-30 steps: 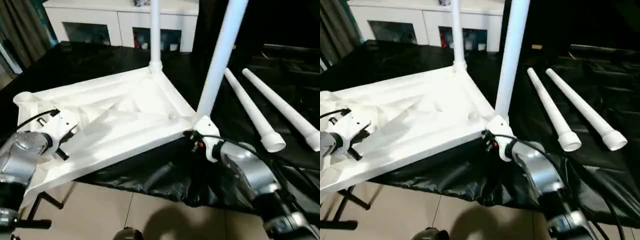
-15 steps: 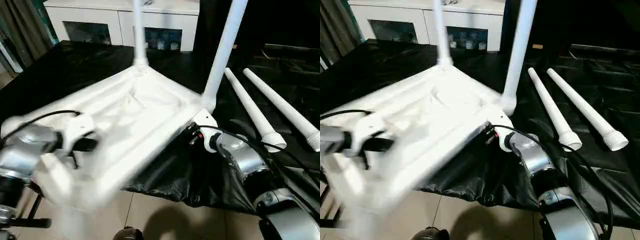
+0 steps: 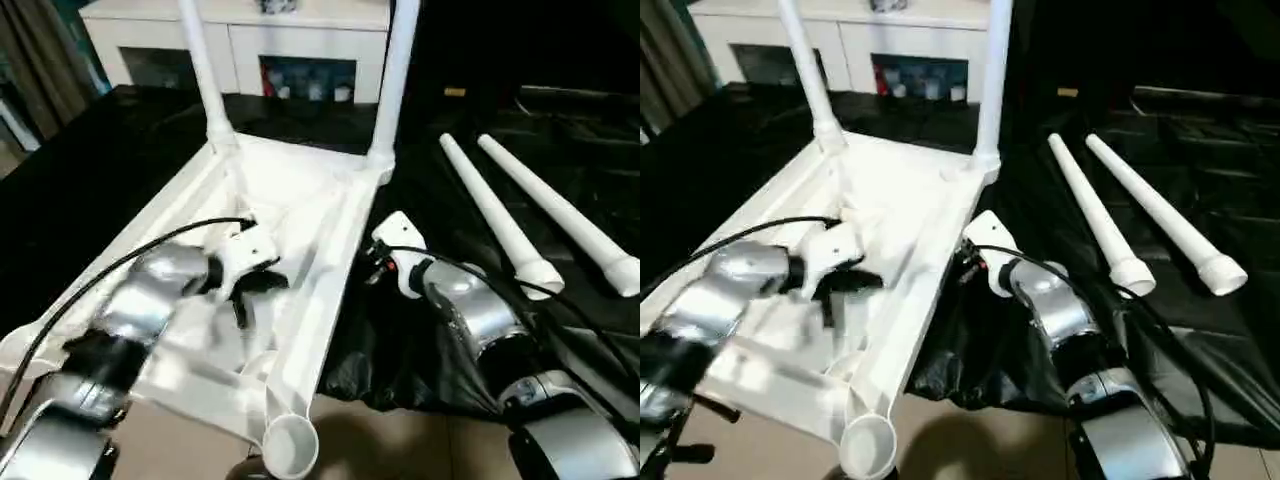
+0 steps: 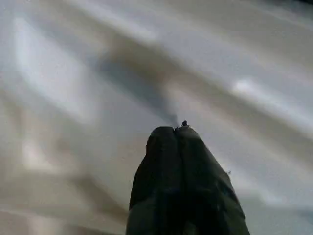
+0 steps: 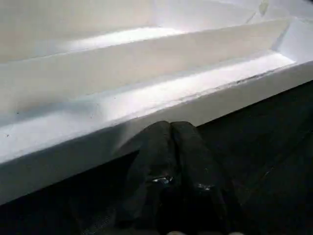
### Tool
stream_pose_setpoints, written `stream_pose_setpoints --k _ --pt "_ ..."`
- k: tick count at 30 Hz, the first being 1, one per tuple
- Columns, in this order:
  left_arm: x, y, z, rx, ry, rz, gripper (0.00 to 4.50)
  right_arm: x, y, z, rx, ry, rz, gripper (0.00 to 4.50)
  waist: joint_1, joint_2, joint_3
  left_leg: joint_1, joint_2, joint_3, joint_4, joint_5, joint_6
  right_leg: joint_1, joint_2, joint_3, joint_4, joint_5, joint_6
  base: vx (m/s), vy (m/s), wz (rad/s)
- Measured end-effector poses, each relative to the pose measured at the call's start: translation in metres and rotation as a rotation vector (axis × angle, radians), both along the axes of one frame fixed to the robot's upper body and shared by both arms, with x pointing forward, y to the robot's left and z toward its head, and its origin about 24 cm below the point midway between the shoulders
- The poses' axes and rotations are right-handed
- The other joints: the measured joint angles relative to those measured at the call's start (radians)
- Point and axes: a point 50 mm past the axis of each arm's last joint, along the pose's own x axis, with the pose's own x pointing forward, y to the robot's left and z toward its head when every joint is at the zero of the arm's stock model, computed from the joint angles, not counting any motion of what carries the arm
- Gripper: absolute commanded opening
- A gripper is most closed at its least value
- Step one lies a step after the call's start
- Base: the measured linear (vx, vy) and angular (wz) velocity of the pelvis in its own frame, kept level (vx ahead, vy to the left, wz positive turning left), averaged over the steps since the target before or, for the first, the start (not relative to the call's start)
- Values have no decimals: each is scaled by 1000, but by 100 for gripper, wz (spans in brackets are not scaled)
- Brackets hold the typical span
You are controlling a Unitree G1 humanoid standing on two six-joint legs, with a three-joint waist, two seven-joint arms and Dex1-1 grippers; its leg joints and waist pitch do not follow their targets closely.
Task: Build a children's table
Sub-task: Rotate table base
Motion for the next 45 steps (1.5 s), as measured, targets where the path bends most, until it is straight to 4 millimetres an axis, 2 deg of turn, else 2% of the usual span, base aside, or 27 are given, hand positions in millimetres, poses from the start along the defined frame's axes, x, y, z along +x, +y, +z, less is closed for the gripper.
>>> stream_pose_setpoints --k 3,5,8,10,12,18,20,22,25,27,33,40,45 --pt "9 -3 0 38 -73 32 0 2 -4 9 5 -41 -6 5 -1 1 0 0 0 0 0 0 0 0 0 0 0 0 0 0 0 0" --pt "11 -12 7 -50 -93 47 0 0 -13 16 15 -75 -23 5 3 1 0 -2 0 0 0 0 0 0 0 -1 -1 0 0 0 0 0" --pt "9 -18 34 -230 -130 5 0 -4 -22 26 42 -101 -19 5 6 1 0 -3 0 -1 0 0 0 -1 0 -2 -1 0 0 0 0 0" --pt "4 -13 55 -320 -159 -60 0 -11 -26 31 63 -109 23 5 4 1 0 -2 1 -1 0 0 0 -1 0 -2 -1 0 0 0 0 0" --pt "-4 -1 61 -313 -141 -107 0 -20 -29 31 89 -89 86 5 1 4 -1 -1 1 -1 0 0 0 0 1 -2 -1 0 0 0 0 0" --pt "-27 48 39 -133 39 -120 0 -50 -35 38 47 -11 352 5 6 5 0 0 1 -1 0 0 0 0 1 -1 0 -1 1 0 0 0" --pt "-28 53 38 -79 53 -126 0 -54 -32 43 46 -1 406 5 10 5 0 1 1 -1 0 0 0 1 1 0 0 -1 1 0 0 0" --pt "-31 63 32 46 88 -133 0 -63 -26 52 44 20 511 5 10 5 0 5 1 -1 0 0 0 4 1 1 0 -1 2 0 0 0" --pt "-31 68 20 134 114 -127 0 -68 -27 55 38 47 561 5 12 4 -1 8 0 -1 0 0 0 6 1 2 -1 -4 7 0 0 0" --pt "-29 64 11 151 117 -120 0 -69 -26 54 36 58 570 5 12 4 -1 8 0 -1 0 0 0 7 1 2 -1 -4 6 0 0 0" --pt "-8 32 -5 106 63 -95 0 -72 -26 53 28 81 582 5 18 5 -1 9 0 0 0 0 0 8 0 2 0 0 0 0 0 0" --pt "22 -1 -12 68 -40 42 0 -73 -27 57 9 76 571 5 34 8 -1 10 0 -1 1 0 0 10 0 1 0 1 0 0 0 0" --pt "45 -18 -6 77 -177 198 0 -73 -28 56 2 73 557 5 28 8 -1 10 0 -1 3 0 0 11 0 1 -2 4 1 0 0 0"
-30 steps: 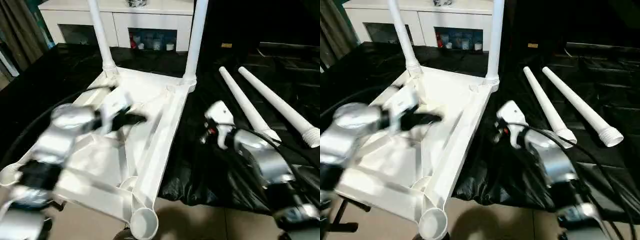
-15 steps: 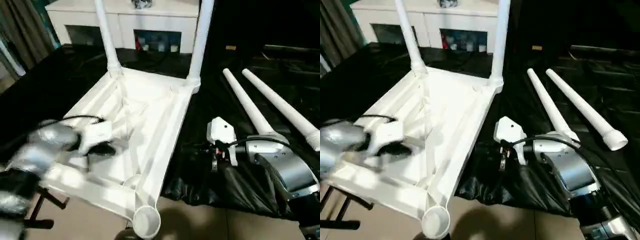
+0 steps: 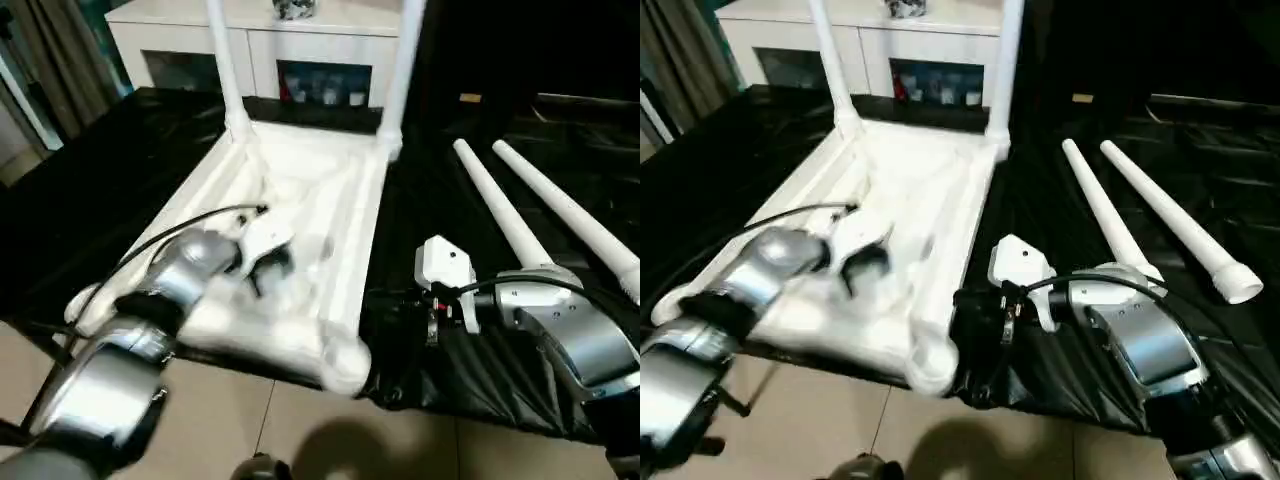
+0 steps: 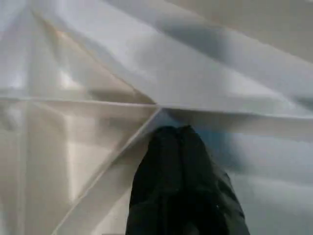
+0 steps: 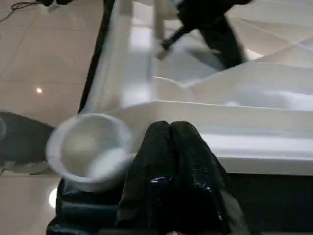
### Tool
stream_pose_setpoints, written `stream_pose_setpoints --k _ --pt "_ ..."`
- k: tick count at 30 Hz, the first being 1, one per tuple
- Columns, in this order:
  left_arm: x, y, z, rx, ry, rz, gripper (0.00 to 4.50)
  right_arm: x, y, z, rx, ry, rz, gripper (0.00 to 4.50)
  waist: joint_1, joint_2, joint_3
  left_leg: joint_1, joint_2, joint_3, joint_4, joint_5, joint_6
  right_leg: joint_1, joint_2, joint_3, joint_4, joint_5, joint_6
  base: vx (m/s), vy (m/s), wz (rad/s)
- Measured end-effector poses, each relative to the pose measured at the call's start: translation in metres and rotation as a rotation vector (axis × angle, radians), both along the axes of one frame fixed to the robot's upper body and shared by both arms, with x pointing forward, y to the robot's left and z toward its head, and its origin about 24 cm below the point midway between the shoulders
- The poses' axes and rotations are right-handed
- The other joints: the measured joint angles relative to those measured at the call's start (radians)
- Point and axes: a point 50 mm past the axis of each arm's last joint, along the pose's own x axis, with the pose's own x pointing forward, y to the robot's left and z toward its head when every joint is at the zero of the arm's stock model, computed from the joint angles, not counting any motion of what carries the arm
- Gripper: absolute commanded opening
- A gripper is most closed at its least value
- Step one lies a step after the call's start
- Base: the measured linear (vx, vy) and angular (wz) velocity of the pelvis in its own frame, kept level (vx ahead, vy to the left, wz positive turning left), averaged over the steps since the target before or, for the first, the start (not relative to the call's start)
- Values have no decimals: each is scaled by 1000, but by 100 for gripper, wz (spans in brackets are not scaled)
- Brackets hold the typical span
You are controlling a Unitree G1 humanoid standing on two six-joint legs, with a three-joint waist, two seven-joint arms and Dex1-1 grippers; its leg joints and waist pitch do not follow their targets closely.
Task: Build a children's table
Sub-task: Rotate table base, then pick table leg
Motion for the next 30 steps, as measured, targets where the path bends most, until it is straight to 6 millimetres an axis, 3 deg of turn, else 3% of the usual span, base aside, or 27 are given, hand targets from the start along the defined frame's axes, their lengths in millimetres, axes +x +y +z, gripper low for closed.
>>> stream_pose_setpoints --k 7,9,11,16,18,22,30 --pt "18 -4 20 -53 -180 157 0 3 -1 2 3 -27 -51 5 -6 4 -1 -1 0 -1 -2 0 0 0 1 -2 -4 0 1 0 0 0" --pt "18 -4 22 -141 -170 175 0 3 -2 3 6 -34 -73 5 -5 11 0 -4 0 -2 -2 0 1 -1 1 -3 -7 0 1 0 0 0" --pt "15 -8 26 -253 -153 122 0 1 -3 3 10 -38 -109 5 -1 12 -1 -5 0 -2 -3 -1 2 -1 1 -3 -7 0 1 0 0 0" --pt "-6 -9 25 -453 -188 27 0 3 -3 0 94 -35 -283 5 -6 12 -1 -6 0 -2 -4 -1 2 -2 1 -3 -9 0 1 0 0 0" --pt "-16 -8 21 -503 -187 24 41 4 -3 -2 111 -40 -345 40 -8 11 -1 -8 0 -2 -4 -1 2 -4 1 -3 -9 0 0 0 0 0" --pt "-47 -3 25 -651 -213 23 66 1 -5 -6 174 -50 -481 65 -14 11 -1 -10 0 -2 -4 -1 2 -6 1 -3 -10 0 1 0 0 0" --pt "-53 8 38 -763 -427 387 129 12 -7 -4 279 -85 -780 127 -32 10 -1 -10 0 -2 -4 -1 2 -5 1 -2 -14 1 10 0 0 0"
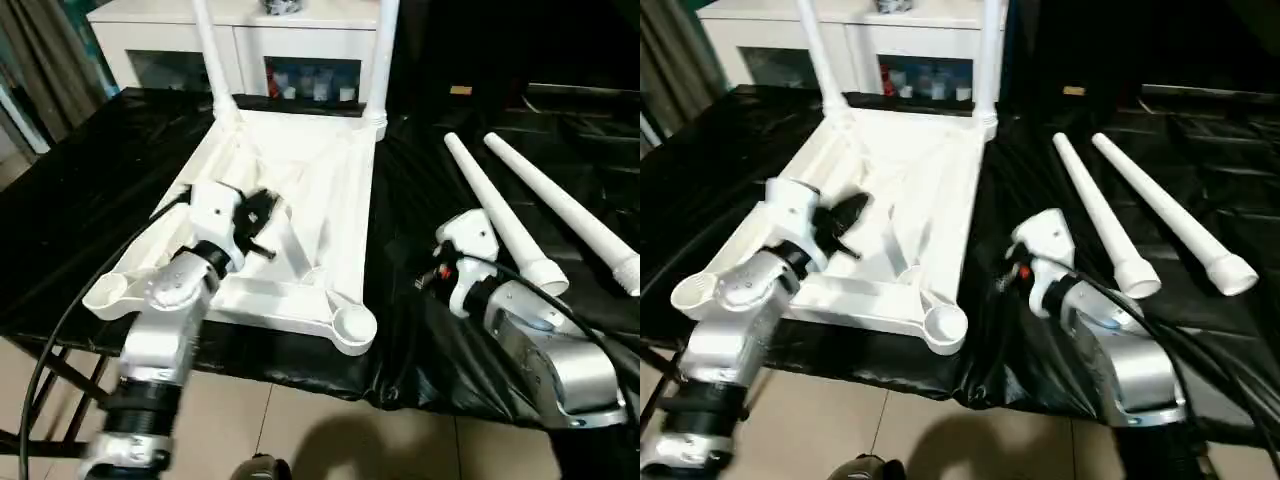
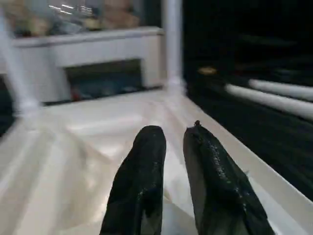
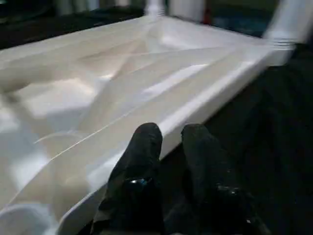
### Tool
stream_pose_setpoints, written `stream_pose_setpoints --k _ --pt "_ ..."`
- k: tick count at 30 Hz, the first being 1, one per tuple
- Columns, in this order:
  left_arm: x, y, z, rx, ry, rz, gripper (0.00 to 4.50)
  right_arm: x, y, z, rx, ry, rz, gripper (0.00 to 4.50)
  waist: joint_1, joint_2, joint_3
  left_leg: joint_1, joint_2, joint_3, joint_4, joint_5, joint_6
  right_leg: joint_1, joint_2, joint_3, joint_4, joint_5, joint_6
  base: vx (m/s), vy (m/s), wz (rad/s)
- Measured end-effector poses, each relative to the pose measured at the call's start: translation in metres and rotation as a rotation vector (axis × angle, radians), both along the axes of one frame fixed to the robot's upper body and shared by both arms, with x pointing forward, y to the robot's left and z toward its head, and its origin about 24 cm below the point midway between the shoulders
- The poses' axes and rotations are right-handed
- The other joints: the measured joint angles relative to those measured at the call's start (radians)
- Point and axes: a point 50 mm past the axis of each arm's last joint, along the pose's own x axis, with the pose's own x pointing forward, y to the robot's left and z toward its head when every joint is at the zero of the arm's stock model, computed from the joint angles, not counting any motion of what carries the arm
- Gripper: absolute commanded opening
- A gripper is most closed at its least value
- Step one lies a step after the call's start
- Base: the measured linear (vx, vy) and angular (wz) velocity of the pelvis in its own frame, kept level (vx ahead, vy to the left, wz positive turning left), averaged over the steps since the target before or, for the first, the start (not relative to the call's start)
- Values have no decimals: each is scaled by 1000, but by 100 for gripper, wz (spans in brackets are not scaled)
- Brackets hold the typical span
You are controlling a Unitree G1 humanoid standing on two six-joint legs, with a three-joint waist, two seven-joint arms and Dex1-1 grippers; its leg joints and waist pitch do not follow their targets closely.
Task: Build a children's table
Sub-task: Pick table leg
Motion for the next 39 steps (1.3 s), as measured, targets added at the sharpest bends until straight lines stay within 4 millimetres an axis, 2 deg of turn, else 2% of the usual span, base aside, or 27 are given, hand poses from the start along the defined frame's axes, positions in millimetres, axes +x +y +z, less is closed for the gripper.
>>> stream_pose_setpoints --k 4,6,10,12,13,16,17,20,22,25,27,29,30,32,35,39 --pt "2 1 8 1 -21 61 167 3 -5 2 -2 -7 -89 164 -10 -1 0 -1 0 0 0 0 0 0 0 1 -2 1 7 0 0 0" --pt "3 0 12 -1 -16 63 175 4 -5 2 -5 -9 -96 171 -16 -3 -1 -2 0 0 -1 0 0 -1 0 1 -3 3 6 0 0 0" --pt "2 -3 13 7 -12 76 218 9 -2 5 -10 -16 -99 213 -24 -4 0 -4 0 0 -1 0 0 -3 0 1 -3 4 5 0 0 0" --pt "1 -4 13 16 -19 86 225 12 -2 5 -16 -14 -106 220 -24 -4 0 -4 0 0 -1 0 0 -3 0 1 -3 4 5 0 0 0" --pt "1 -4 13 22 -19 95 253 12 -3 5 -19 -14 -110 248 -24 -4 0 -4 0 0 -1 0 0 -3 0 1 -3 4 5 0 0 0" --pt "-1 -3 9 31 -8 114 263 13 -3 4 -21 -10 -116 256 -22 -4 0 -4 0 0 -1 0 0 -2 0 1 -3 4 5 0 0 0" --pt "-1 -3 9 33 -9 118 288 14 -3 3 -21 -5 -117 285 -22 -4 0 -4 0 0 -1 0 0 -2 0 1 -3 4 5 0 0 0" --pt "-1 -3 9 40 -10 122 304 18 -3 4 -25 -9 -118 299 -21 -4 0 -4 0 0 -1 0 0 -2 0 1 -3 4 5 0 0 0" --pt "-1 -1 8 58 9 126 308 24 -3 5 -30 -11 -119 305 -21 -3 0 -3 0 0 -1 0 0 -2 0 1 -2 4 4 0 0 0" --pt "0 1 7 90 32 125 346 32 -8 11 -59 -33 -138 342 -22 -3 -1 -3 0 0 0 0 0 -2 0 1 -2 5 4 0 0 0" --pt "2 2 8 139 36 77 347 46 -10 16 -79 -32 -147 344 -23 7 0 -4 0 1 1 0 0 -3 0 2 -2 6 4 0 0 0" --pt "3 1 13 168 18 28 358 56 -20 22 -100 -34 -182 352 -21 11 -3 -3 -1 0 1 0 0 -1 0 2 -2 6 4 0 0 0" --pt "4 3 14 190 22 -2 384 63 -21 23 -104 -25 -188 380 -22 12 -3 -3 -1 0 1 0 0 -2 0 2 -2 6 4 0 0 0" --pt "4 -3 18 205 20 -71 391 71 -30 25 -115 -10 -217 388 -19 13 -3 -3 -1 0 2 0 0 -2 0 1 -1 6 3 0 0 0" --pt "2 -9 20 211 37 -146 428 79 -35 26 -136 16 -232 422 -20 12 -3 -4 -1 1 2 0 0 -2 0 1 -1 6 3 0 0 0" --pt "-5 -16 27 215 39 -220 439 87 -47 23 -210 57 -275 442 -19 12 -3 -4 0 1 3 0 0 -2 0 1 0 6 3 0 0 0"
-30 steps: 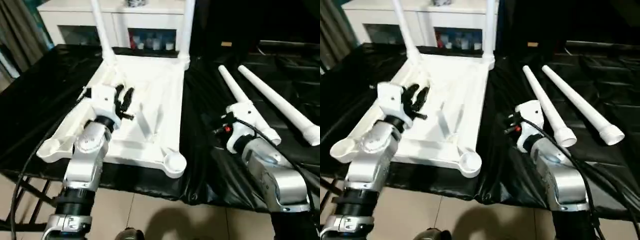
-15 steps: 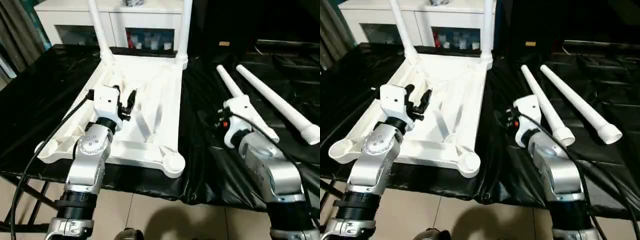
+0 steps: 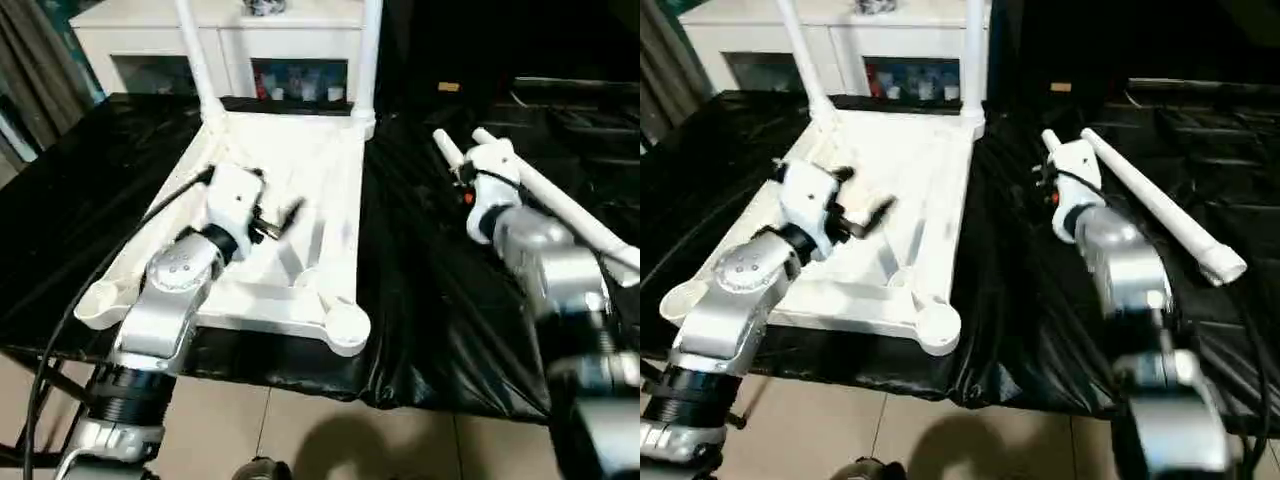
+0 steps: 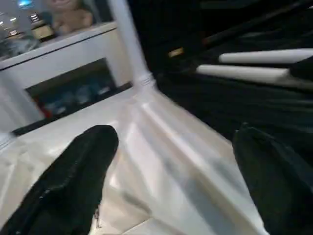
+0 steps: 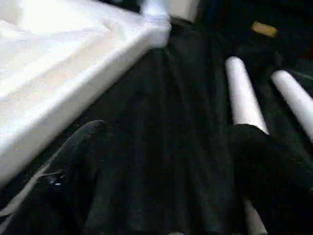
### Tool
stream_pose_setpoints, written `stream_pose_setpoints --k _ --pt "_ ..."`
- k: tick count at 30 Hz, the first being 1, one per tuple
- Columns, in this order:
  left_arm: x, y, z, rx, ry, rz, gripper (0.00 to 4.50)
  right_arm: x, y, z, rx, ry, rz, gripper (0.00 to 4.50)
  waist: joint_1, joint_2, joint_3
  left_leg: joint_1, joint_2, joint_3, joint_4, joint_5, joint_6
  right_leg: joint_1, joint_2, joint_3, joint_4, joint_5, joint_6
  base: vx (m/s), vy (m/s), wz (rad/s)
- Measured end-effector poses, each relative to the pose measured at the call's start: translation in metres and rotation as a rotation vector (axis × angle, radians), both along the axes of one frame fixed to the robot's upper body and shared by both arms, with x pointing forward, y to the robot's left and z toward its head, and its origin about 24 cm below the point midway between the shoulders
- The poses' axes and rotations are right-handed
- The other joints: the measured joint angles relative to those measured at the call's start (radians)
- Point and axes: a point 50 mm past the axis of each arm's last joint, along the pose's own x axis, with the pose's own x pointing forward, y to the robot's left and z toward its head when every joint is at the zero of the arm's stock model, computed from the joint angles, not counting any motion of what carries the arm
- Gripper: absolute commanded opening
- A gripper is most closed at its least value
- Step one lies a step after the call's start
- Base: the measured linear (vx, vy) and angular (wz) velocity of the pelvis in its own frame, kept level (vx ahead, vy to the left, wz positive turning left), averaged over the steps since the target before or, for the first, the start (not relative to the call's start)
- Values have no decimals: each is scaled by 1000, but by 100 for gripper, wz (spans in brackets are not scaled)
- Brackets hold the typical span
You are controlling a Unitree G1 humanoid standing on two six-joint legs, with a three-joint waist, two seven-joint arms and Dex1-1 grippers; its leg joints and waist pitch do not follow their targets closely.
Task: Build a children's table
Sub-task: Pick table leg
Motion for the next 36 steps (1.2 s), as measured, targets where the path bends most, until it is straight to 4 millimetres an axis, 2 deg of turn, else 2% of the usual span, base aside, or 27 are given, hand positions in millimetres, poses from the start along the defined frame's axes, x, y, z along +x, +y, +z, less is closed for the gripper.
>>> stream_pose_setpoints --k 4,9,13,17,19,28,34,35,36 --pt "-4 1 1 2 13 -9 445 9 -9 2 -42 22 -52 448 0 -2 1 0 0 0 2 0 0 0 0 0 2 0 -1 0 0 0" --pt "-11 7 3 14 22 -9 445 16 -45 6 -108 70 -155 448 1 -9 1 0 0 0 4 0 0 1 0 0 2 1 -2 0 0 0" --pt "-22 13 1 28 57 -20 445 14 -60 -1 -149 169 -203 448 0 -14 4 0 0 0 3 0 0 0 0 0 2 1 -2 0 0 0" --pt "-31 18 3 42 90 -58 445 11 -62 -13 -177 270 -195 448 -1 -15 7 -1 1 0 3 0 0 -1 0 0 2 1 -2 0 0 0" --pt "-42 21 6 68 113 -115 445 10 -59 -16 -96 318 -184 448 -1 -15 9 -1 1 0 2 0 0 -2 0 1 2 1 -2 0 0 0" --pt "-60 19 20 90 164 -230 445 2 -60 -33 -8 441 -211 448 32 -12 23 -1 1 0 1 0 0 -2 0 1 2 1 -2 0 0 0" --pt "-67 19 24 87 206 -285 445 -1 -64 -34 56 453 -254 448 37 -13 25 -1 1 0 0 0 0 -3 0 0 2 0 -2 0 0 0" --pt "-67 19 25 90 212 -294 450 -1 -65 -34 63 456 -258 421 37 -15 25 -1 1 0 0 0 0 -3 0 1 2 0 -2 0 0 0" --pt "-68 19 25 92 214 -296 450 -2 -65 -35 68 460 -262 421 37 -16 26 0 1 0 0 0 0 -3 0 0 2 -1 -2 0 0 0"
